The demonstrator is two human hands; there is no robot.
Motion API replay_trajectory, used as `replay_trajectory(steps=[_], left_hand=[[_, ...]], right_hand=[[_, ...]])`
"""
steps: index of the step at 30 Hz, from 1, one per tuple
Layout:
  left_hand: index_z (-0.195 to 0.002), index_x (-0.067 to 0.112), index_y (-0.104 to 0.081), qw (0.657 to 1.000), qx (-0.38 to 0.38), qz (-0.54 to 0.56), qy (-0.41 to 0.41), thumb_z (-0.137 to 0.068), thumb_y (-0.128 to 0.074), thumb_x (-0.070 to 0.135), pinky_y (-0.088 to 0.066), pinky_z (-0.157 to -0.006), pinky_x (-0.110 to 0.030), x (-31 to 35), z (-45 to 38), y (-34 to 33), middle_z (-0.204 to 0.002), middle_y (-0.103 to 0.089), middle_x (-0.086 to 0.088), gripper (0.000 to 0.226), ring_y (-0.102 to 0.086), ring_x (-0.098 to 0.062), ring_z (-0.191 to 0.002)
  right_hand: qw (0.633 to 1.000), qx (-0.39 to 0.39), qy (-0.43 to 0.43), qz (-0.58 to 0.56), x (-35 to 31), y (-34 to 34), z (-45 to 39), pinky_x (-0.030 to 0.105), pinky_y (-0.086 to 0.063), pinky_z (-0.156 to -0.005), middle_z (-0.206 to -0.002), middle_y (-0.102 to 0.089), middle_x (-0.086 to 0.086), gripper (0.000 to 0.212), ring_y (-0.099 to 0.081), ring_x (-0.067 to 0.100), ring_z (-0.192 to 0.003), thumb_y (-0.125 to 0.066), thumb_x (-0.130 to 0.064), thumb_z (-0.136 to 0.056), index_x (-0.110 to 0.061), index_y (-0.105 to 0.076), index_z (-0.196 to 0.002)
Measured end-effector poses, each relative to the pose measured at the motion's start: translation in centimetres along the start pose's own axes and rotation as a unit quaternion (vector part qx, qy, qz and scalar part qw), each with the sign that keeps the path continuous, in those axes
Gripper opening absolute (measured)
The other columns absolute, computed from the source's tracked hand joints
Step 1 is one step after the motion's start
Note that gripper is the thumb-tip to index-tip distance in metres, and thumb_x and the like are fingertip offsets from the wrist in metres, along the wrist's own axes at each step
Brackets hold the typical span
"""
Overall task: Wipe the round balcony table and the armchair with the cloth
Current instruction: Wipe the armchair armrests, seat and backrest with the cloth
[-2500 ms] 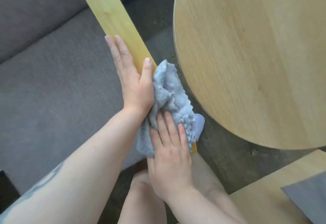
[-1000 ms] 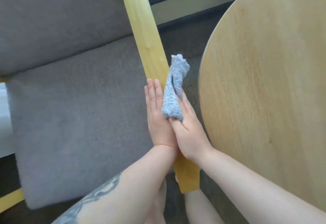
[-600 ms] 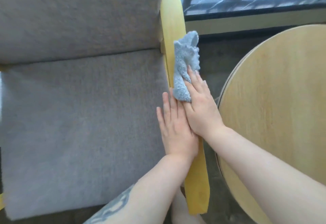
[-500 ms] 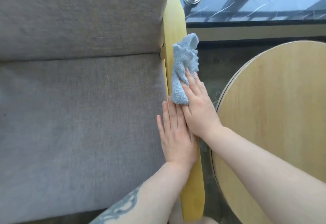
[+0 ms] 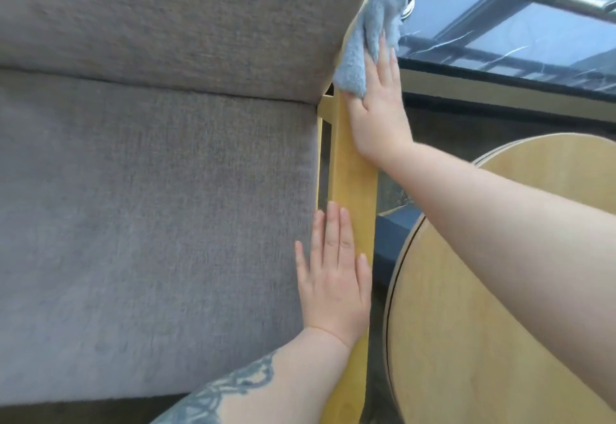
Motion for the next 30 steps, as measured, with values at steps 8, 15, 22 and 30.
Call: replay_trajectory(steps=[8, 15, 22, 30], left_hand=[[-0.153, 0.022, 0.006, 1.000, 0.000, 0.013, 0.005, -0.101, -0.004, 0.040, -0.031, -0.109, -0.056, 0.2, -0.2, 0.1, -0.161, 0.006, 0.006, 0.056, -0.006, -0.017, -0.148], [-0.153, 0.020, 0.000, 0.999, 0.022, 0.029, -0.002, -0.098, -0.024, 0.033, -0.028, -0.112, -0.054, 0.0, -0.4, -0.1, -0.161, -0.001, 0.005, 0.061, -0.006, -0.015, -0.148], [-0.151, 0.011, -0.009, 0.982, 0.064, 0.179, -0.005, -0.098, -0.034, 0.023, -0.022, -0.115, -0.030, -0.4, -0.7, 0.1, -0.156, -0.004, 0.000, 0.060, -0.009, -0.007, -0.145], [-0.151, 0.021, -0.004, 0.975, -0.091, 0.192, -0.064, -0.101, -0.038, 0.024, -0.004, -0.107, 0.000, -2.1, -0.9, 2.5, -0.153, 0.002, 0.017, 0.061, 0.004, 0.019, -0.135]], right_hand=[[1.000, 0.005, 0.000, 0.001, 0.8, 0.6, -3.8, 0.025, -0.001, -0.115, -0.161, 0.000, 0.006, 0.058, -0.002, 0.024, -0.147, -0.035, -0.017, -0.098, -0.013, -0.013, -0.152], [0.989, 0.022, -0.093, -0.113, 0.1, 1.2, -2.0, -0.003, -0.019, -0.090, -0.160, -0.010, 0.003, 0.058, -0.022, 0.014, -0.141, -0.034, -0.007, -0.097, -0.020, -0.019, -0.151], [0.963, -0.098, -0.080, -0.238, 2.8, -2.2, 18.1, 0.013, -0.011, -0.111, -0.159, -0.013, -0.015, 0.058, -0.005, -0.006, -0.143, -0.041, -0.020, -0.097, -0.035, -0.021, -0.149], [0.965, -0.009, -0.162, -0.206, -1.2, -4.9, 35.0, 0.035, -0.027, -0.113, -0.157, -0.016, -0.013, 0.062, -0.018, 0.009, -0.144, -0.037, -0.031, -0.089, -0.058, -0.019, -0.142]])
Point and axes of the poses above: each hand's wrist, its own z-axis away from the middle knuckle, its own y-axis out of the back of the hand, x = y × z, the point moved 4 cm from there along -z, towards the middle knuckle
